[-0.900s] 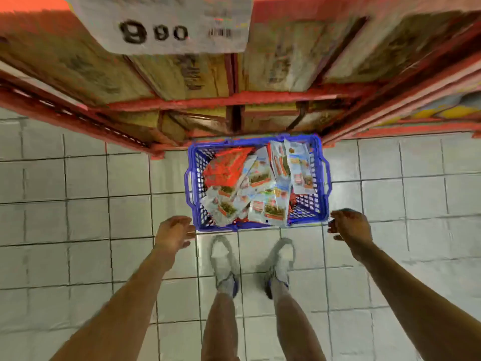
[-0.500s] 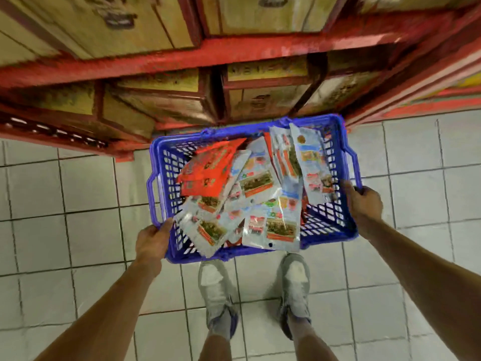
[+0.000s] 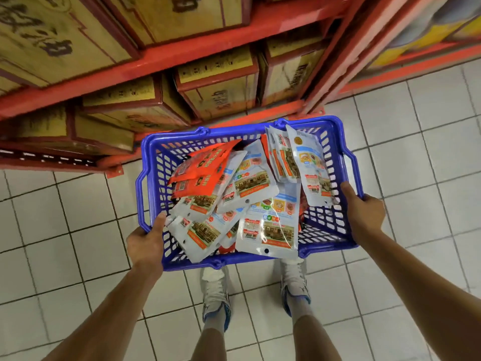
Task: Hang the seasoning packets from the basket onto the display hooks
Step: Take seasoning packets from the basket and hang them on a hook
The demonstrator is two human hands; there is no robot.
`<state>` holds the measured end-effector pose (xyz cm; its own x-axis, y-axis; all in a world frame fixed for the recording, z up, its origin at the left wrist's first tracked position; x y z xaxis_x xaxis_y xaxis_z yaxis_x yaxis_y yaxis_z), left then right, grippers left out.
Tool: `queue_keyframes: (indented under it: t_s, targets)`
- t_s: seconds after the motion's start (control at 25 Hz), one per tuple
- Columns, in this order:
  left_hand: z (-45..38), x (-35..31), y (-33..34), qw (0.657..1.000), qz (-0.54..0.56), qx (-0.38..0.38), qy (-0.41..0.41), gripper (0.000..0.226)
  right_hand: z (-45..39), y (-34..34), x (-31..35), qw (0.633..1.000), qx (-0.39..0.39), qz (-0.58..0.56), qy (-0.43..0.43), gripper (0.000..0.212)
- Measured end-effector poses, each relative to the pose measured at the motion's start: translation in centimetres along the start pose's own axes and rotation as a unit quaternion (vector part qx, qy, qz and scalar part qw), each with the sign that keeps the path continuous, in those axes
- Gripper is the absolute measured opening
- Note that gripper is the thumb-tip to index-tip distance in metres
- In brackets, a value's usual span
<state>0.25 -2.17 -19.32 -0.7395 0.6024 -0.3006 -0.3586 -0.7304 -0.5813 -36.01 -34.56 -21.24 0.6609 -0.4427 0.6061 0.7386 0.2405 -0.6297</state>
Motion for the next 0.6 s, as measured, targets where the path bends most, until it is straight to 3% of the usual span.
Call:
queue_keyframes:
  t_s: [0.28, 0.4, 0.6]
  targets:
    - [17.8, -7.7, 3.8, 0.978, -0.143, 0.073, 0.135, 0.032, 7.7, -19.7, -3.8, 0.979, -0.109, -0.118, 0.126, 0.041]
    - [29.8, -11.5, 7.8, 0.95, -0.182, 0.131, 0.216, 0.023, 11.5, -31.2, -3.9, 0.955, -0.183, -0.164, 0.165, 0.044]
    - [50.7, -16.0, 13.4, 0.903, -0.239, 0.212, 0.289, 0.032, 16.9, -49.1, -1.4, 0.906, -0.287, -0.247, 0.187, 0.039]
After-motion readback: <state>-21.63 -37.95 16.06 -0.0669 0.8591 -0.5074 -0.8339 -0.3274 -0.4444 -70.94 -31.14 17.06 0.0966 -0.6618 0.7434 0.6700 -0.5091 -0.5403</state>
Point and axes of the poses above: each hand's wrist, its own z-axis away from the middle knuckle, its own y-axis out of the palm, x = y × z, the point moved 4 cm from there along -z, towards the middle knuckle, and after that the axes turned 13 degrees about -y, right-handed, at the moved point
